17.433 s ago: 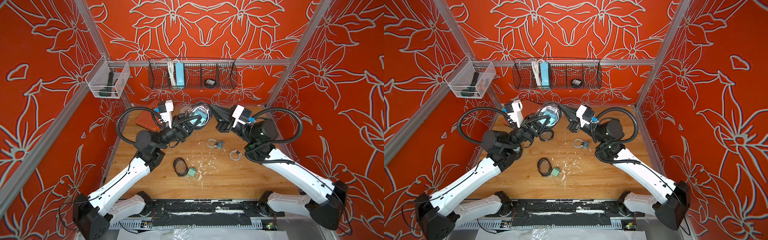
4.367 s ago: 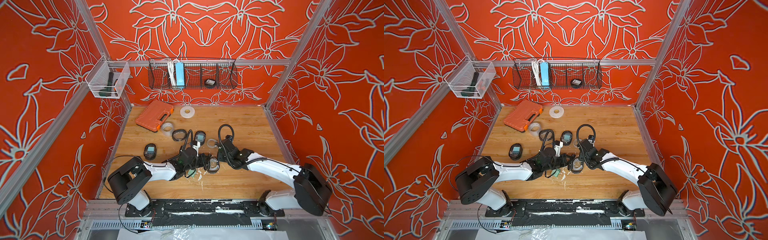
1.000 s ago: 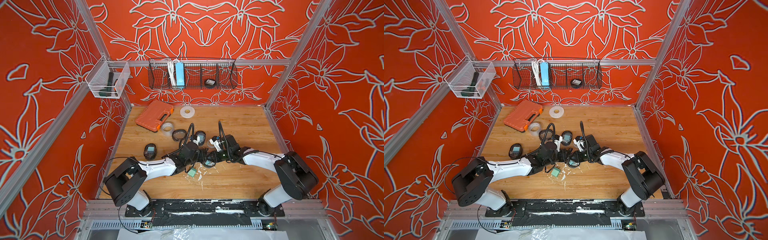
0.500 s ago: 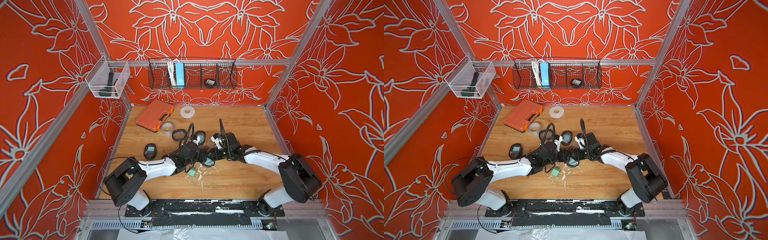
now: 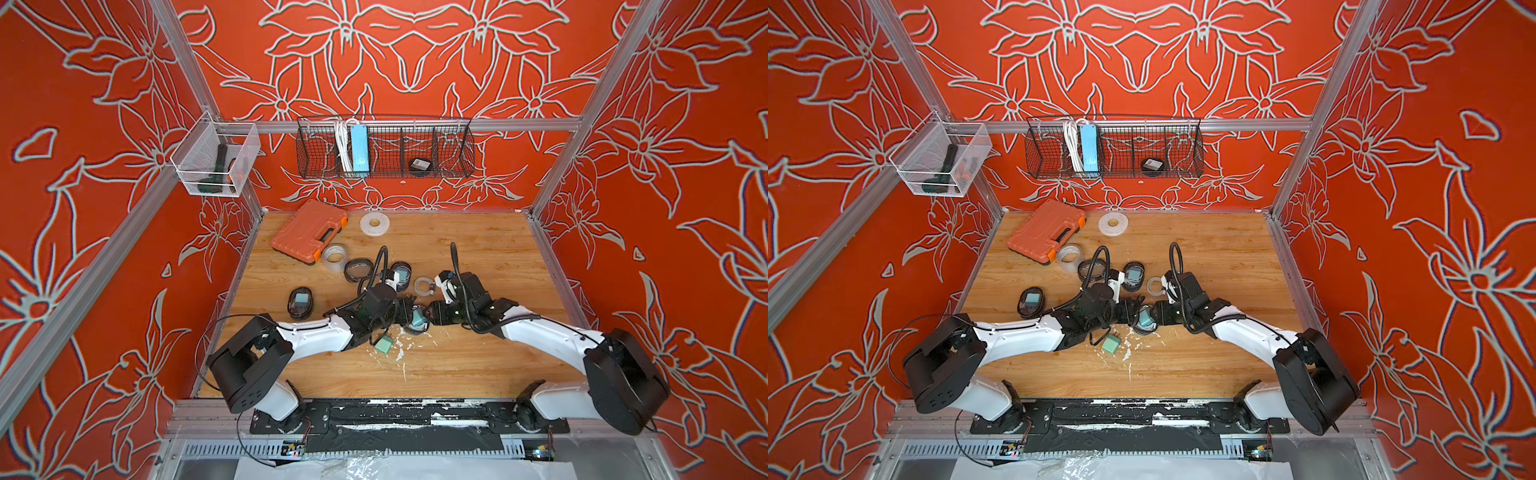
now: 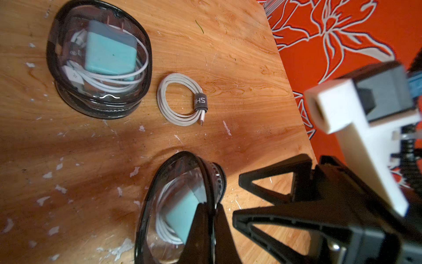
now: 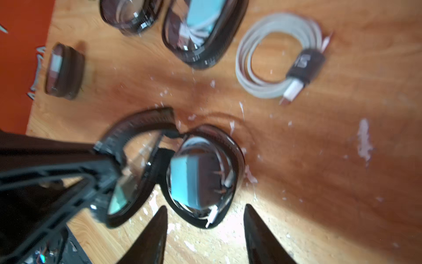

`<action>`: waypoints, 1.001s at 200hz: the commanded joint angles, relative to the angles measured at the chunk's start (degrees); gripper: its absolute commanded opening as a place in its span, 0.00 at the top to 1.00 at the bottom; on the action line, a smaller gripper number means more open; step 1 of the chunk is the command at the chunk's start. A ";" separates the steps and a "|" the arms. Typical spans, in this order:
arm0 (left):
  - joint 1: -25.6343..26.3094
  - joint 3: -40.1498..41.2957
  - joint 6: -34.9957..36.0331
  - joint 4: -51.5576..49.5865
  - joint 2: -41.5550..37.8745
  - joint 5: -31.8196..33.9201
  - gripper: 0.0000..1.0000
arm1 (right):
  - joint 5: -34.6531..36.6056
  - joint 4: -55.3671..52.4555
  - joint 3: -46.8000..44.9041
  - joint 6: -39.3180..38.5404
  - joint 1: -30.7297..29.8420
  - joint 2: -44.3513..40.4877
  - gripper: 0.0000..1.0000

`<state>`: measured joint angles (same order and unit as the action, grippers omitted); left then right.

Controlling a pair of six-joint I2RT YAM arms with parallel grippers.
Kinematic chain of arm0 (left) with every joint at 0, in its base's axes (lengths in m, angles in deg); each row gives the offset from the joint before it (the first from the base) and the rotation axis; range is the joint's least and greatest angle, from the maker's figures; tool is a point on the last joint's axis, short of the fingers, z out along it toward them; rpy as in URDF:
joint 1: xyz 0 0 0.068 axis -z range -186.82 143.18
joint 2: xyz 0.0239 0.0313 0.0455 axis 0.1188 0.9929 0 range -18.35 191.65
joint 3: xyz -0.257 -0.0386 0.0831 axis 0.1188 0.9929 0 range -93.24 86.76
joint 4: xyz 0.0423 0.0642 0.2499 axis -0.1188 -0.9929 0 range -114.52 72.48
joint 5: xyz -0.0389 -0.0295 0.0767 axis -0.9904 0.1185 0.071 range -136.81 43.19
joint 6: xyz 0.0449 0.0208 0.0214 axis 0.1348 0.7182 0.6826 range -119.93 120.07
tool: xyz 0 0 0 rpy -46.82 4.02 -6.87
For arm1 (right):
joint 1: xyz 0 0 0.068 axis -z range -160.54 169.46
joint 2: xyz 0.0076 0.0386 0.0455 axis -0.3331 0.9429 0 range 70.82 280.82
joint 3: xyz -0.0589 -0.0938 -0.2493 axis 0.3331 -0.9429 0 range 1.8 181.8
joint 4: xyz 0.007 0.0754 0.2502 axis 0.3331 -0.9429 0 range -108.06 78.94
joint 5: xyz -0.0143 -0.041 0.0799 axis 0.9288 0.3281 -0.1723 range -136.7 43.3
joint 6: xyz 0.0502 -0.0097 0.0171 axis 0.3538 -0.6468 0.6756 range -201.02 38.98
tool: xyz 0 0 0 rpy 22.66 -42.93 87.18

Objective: Pack away charging kits
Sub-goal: Place the plug in the storage bag.

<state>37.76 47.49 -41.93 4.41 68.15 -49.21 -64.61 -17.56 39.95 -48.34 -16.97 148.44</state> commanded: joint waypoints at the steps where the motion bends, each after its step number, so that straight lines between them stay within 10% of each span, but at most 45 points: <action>1: -0.10 0.41 0.09 1.41 -1.03 0.55 1.00 | 1.35 1.72 -0.76 3.78 -1.07 0.82 0.48; 128: -0.10 -0.02 0.51 2.68 0.20 -1.65 1.00 | 2.34 2.99 8.10 1.79 -4.95 12.80 0.68; 200: -0.10 0.33 0.69 2.76 0.15 -1.52 1.00 | 8.68 -0.06 11.96 -4.54 -4.97 17.86 0.61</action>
<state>37.38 47.49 -41.84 4.26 68.19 -49.32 -60.61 -15.77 51.38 -50.06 -21.60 164.79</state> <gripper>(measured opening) 0.050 0.367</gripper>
